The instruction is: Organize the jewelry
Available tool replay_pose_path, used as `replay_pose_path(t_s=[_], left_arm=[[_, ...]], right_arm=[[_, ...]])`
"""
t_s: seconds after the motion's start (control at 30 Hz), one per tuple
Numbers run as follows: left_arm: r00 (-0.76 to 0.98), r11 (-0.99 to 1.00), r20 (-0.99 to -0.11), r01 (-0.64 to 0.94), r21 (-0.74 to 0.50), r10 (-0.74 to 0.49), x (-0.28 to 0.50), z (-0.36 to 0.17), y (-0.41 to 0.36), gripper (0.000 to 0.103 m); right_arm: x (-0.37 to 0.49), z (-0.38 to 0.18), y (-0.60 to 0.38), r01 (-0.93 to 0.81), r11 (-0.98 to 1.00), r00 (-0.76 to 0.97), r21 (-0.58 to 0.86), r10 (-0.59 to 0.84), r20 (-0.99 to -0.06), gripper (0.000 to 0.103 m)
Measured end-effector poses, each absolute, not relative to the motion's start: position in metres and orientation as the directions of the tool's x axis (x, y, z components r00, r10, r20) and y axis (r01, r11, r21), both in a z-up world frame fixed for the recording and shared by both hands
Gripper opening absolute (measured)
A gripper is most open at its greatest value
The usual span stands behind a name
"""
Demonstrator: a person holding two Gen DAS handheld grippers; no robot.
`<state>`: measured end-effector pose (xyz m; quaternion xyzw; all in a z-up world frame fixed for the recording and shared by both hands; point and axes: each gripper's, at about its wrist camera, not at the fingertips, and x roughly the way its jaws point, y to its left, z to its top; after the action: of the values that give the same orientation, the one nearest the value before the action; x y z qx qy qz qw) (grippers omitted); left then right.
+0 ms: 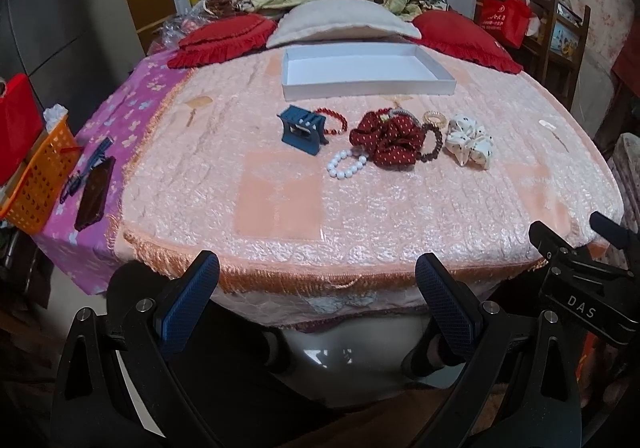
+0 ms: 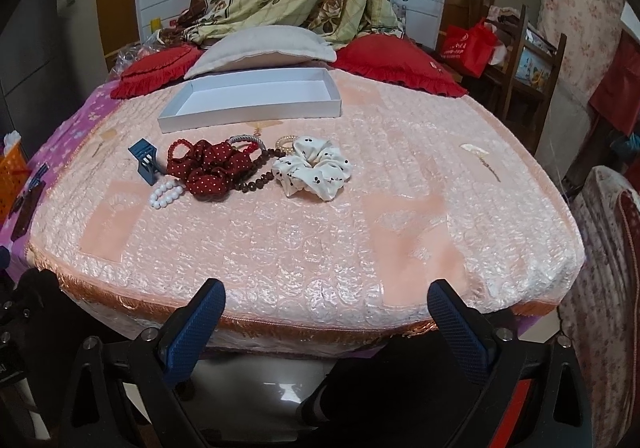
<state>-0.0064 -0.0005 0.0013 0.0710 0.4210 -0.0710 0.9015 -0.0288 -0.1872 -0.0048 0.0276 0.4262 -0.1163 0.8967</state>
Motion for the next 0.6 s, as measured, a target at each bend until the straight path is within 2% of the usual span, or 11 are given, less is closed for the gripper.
replay_pose_path(t_s=[0.6], left_arm=[[0.61, 0.99, -0.792, 0.127, 0.064, -0.027, 0.036, -0.008, 0.017, 0.099]], right_arm=[[0.016, 0.006, -0.212, 0.229, 0.972, 0.628, -0.051, -0.188, -0.755, 0.093]])
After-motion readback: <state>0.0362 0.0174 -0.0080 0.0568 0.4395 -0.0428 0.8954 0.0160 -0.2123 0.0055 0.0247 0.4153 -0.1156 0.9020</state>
